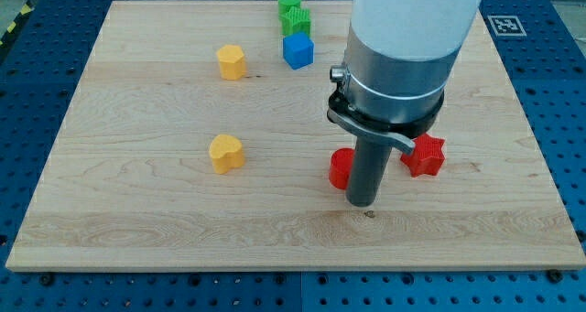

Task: Point your arm to the blue cube

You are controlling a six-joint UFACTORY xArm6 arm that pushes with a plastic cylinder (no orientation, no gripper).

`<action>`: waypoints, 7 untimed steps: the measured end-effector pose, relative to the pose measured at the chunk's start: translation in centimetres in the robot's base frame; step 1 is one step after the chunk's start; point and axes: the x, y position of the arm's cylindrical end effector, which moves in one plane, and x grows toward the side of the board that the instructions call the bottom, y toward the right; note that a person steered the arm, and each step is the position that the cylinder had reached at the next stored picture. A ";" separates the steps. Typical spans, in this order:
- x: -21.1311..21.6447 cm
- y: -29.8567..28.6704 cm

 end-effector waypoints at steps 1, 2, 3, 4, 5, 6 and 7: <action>-0.9 0.0; -0.4 0.1; 2.6 3.9; 2.8 11.1; 1.3 16.9; -3.5 18.8; -9.5 19.2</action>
